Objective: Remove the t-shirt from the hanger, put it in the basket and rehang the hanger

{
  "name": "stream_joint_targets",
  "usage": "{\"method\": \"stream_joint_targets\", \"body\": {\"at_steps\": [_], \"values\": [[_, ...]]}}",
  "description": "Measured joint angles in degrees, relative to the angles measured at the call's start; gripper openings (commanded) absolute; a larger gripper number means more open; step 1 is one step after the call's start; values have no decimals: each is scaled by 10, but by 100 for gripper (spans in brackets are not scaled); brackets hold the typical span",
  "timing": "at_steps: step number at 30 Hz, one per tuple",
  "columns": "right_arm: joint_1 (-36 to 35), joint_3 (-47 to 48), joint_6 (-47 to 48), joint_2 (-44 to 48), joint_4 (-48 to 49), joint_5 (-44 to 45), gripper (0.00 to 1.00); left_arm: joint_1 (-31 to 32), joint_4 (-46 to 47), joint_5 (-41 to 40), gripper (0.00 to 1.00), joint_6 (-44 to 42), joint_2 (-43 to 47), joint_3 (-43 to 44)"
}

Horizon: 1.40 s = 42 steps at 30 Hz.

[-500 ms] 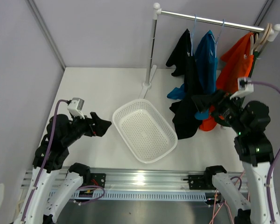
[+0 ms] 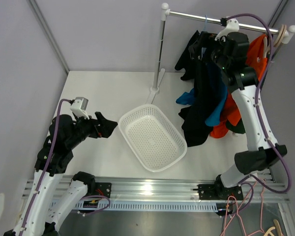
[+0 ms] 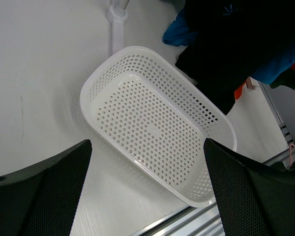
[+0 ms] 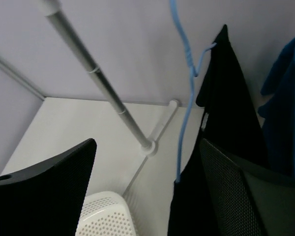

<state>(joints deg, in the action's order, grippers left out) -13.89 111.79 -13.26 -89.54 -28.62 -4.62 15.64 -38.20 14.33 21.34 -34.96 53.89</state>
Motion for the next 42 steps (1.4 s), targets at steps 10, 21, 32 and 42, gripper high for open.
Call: {"method": "stream_joint_targets", "body": {"at_steps": [10, 21, 32, 42], "values": [[-8, 85, 41, -105, 2, 121, 84, 0, 14, -6, 99, -5, -3, -1], [-44, 249, 89, -229, 12, 180, 61, 0, 34, -7, 100, -9, 4, -15], [-63, 250, 118, -246, -15, 268, 0, 0, 34, -7, 100, -9, 7, -17], [-63, 280, 121, -246, -42, 285, 0, 0, 34, -6, 100, -10, 9, -18]]}}
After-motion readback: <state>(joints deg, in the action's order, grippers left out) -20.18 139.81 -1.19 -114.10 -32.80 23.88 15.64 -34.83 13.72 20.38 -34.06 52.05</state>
